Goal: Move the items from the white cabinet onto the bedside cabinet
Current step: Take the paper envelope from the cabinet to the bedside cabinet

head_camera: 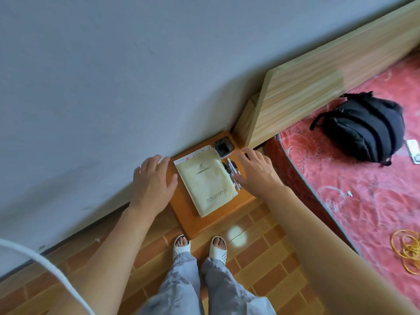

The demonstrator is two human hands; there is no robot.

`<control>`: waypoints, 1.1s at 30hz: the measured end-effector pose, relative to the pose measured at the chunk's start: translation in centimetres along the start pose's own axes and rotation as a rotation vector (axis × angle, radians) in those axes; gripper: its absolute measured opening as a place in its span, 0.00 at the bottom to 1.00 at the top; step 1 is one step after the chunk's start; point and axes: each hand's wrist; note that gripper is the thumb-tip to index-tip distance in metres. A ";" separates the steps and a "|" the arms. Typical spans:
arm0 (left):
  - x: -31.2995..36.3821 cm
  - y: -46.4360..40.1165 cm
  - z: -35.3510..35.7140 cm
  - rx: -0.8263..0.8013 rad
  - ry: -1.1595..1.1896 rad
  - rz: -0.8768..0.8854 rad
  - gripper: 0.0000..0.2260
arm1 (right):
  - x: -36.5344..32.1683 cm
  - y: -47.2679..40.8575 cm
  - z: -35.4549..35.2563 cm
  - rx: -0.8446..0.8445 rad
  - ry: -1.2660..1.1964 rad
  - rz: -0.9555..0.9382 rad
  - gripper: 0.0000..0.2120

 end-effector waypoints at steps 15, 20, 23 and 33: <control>11.6 -1.0 -16.8 0.161 -0.017 0.330 0.21 | 7.2 13.3 -13.4 0.237 -0.201 0.250 0.33; 14.5 -2.5 -20.7 0.186 -0.042 0.484 0.22 | 9.0 17.3 -16.2 0.338 -0.204 0.360 0.33; 15.4 -2.6 -21.8 0.176 -0.046 0.573 0.20 | 8.7 20.1 -16.5 0.376 -0.200 0.448 0.32; 19.5 -0.6 -22.8 0.123 0.015 0.945 0.21 | 4.8 32.9 -13.4 0.468 -0.278 0.823 0.30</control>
Point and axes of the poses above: each hand's wrist, its own y-axis away from the middle knuckle, its own z-axis out of the palm, x = y × z, and after that the axes turned 11 degrees about z, right-handed
